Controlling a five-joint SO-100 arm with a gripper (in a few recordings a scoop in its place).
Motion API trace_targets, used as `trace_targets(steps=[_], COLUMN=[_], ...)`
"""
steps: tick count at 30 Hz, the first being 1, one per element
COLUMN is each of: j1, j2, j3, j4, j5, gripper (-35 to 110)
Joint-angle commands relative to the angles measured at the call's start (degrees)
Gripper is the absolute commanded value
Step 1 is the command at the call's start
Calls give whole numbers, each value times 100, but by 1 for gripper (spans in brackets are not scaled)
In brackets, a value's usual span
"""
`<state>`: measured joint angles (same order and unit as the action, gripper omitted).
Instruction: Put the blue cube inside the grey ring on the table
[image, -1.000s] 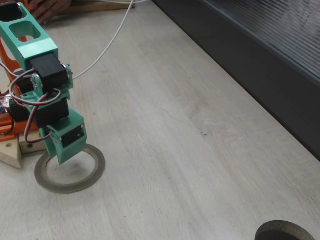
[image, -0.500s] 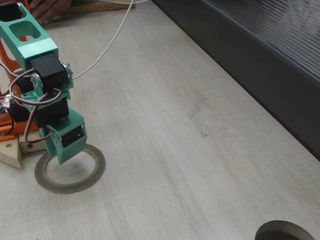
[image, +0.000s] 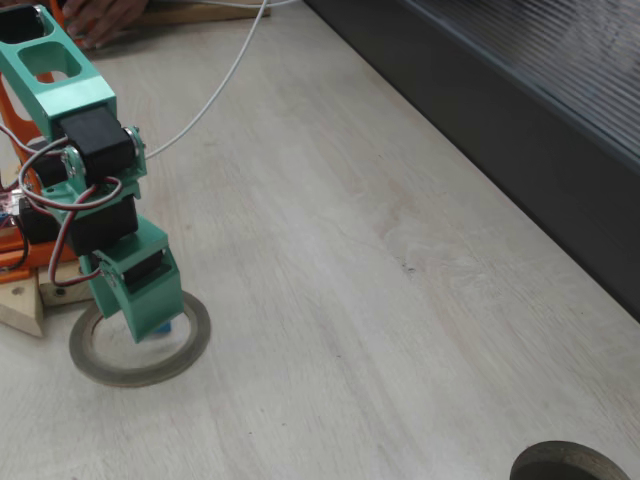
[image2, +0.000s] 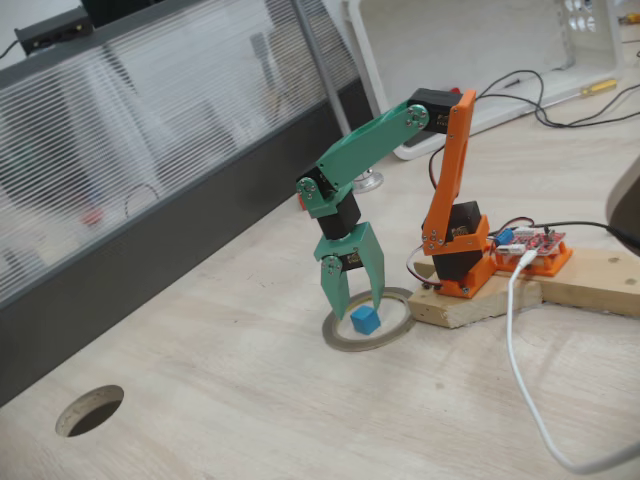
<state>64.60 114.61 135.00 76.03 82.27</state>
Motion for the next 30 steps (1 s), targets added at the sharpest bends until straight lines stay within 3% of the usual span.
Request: trace_targets(steps=[1,9,20,25,30], j1=[70,70,62,26,44], j2=[185,220,229,229,229], j3=[88,-9,-1529,-1626,-1626], j4=[105,193,1362,2109,2188], j5=[70,70,70,70,70], gripper=[39,39,39,39,39])
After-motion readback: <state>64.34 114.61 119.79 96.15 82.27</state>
